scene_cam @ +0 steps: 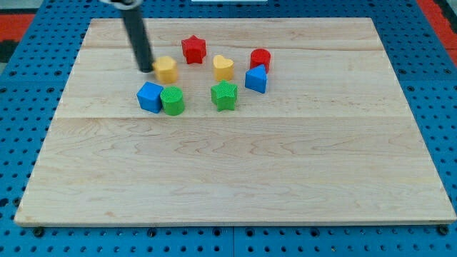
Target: Move the blue cube up a bit
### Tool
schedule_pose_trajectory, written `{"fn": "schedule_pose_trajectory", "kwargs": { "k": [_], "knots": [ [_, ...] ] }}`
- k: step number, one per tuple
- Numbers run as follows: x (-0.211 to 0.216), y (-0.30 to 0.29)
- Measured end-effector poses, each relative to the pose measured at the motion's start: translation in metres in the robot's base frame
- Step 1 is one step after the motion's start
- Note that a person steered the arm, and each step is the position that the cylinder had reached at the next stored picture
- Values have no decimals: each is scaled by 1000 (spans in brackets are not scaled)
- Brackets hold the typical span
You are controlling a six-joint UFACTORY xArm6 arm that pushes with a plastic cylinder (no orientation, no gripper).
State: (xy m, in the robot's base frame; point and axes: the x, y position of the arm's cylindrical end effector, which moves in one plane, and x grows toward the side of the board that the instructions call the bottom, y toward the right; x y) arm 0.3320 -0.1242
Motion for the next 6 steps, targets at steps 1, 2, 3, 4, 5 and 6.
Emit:
{"fn": "schedule_pose_trajectory", "kwargs": {
  "k": [1, 2, 3, 4, 5, 6],
  "knots": [
    [3, -57],
    [47, -132],
    [120, -71],
    [123, -52],
    [93, -50],
    [88, 7]
  ]
}}
